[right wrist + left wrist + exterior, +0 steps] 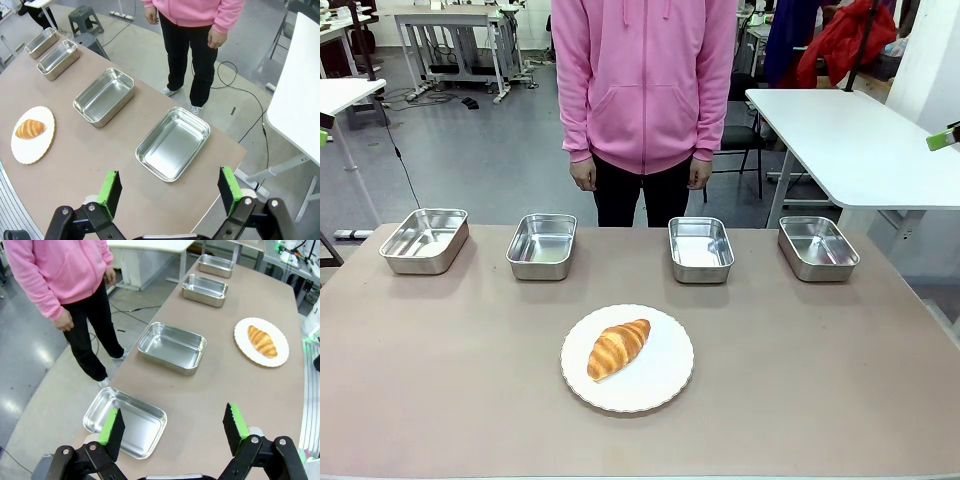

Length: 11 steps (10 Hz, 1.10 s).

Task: Place the bread in the container.
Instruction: Place the Butter Roll into the Airtight Container indicated by the human.

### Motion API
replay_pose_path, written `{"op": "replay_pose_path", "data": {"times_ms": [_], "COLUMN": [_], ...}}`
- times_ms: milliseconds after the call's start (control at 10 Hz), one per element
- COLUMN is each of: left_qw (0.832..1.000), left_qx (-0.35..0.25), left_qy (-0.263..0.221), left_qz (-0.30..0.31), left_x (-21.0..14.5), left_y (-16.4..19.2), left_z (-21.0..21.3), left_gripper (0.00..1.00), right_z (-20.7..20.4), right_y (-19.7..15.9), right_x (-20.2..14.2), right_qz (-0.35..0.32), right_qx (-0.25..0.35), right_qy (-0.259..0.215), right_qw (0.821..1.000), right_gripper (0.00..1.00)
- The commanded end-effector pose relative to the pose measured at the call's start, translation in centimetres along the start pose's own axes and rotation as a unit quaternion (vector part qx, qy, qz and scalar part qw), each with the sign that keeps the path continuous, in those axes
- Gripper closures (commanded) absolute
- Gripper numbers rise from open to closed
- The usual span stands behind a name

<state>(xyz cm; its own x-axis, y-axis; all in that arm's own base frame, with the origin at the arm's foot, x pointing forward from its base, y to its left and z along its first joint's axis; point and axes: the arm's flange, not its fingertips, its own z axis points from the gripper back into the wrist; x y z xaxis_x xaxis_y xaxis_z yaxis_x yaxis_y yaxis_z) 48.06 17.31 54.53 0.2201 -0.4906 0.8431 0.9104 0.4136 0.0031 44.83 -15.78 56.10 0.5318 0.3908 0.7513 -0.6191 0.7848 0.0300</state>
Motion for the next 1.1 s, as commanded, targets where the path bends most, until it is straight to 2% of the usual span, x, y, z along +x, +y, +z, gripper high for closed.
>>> {"op": "replay_pose_path", "data": {"times_ms": [0, 1000], "left_qw": [1.000, 1.000], "left_qx": [0.000, 0.000], "left_qy": [0.002, 0.002], "left_qz": [-0.002, -0.002], "left_x": [0.21, 0.21], "left_y": [0.04, 0.04], "left_z": [0.14, 0.14], "left_gripper": [0.00, 0.00], "right_z": [-0.04, -0.04], "right_y": [0.00, 0.00], "right_x": [0.06, 0.06], "right_qz": [0.000, 0.000], "right_qx": [0.003, 0.003], "right_qy": [-0.005, -0.005], "right_qw": [1.000, 1.000], "right_gripper": [0.00, 0.00]}}
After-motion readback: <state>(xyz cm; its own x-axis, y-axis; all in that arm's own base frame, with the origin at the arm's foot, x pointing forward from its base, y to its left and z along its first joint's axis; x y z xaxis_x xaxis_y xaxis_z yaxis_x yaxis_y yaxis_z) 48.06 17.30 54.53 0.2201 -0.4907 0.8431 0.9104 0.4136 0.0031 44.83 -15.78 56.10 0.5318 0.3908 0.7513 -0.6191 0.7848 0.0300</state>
